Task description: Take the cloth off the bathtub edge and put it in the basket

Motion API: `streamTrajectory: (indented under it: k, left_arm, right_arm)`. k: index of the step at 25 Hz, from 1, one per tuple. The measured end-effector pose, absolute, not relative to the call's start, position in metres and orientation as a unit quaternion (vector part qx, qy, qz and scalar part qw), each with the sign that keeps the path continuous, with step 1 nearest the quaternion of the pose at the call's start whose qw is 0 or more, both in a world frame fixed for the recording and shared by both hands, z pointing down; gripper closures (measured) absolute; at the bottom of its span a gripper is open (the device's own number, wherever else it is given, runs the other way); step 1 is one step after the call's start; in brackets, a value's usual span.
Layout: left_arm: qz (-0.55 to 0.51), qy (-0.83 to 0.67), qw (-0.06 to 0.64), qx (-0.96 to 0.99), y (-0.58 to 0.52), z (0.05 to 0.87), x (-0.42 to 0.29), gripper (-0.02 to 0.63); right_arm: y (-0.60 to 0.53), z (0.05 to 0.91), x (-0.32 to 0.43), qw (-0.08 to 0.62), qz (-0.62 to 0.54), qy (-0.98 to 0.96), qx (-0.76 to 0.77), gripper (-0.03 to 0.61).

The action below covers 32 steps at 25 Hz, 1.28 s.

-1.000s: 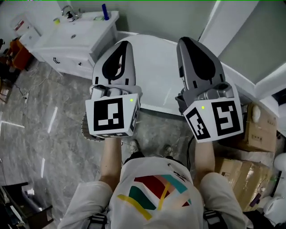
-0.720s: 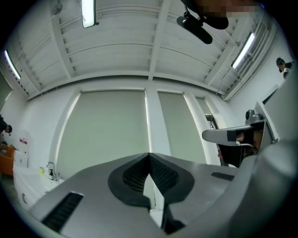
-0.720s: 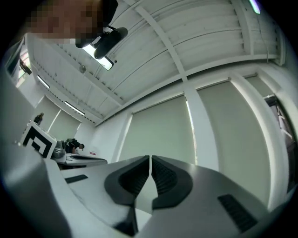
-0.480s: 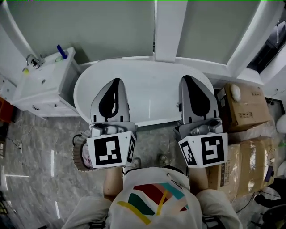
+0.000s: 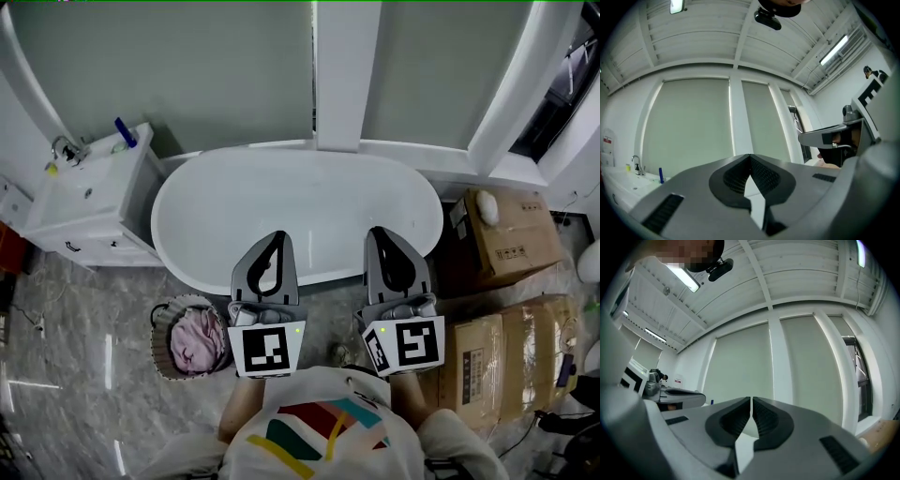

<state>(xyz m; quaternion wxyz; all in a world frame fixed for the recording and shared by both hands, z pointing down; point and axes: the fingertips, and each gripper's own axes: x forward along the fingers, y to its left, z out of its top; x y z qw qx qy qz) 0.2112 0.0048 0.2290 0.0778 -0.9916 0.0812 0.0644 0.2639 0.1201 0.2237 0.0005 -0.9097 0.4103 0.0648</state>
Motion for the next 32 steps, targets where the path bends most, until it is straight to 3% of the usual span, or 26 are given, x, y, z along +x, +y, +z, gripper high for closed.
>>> streamTrajectory:
  k: [32]
  left_arm:
    - [0.057,0.112,0.070,-0.990,-0.016,0.233,0.194,0.597]
  right_arm:
    - [0.096,0.242,0.253,-0.009,0.047,0.441,-0.896,0.566]
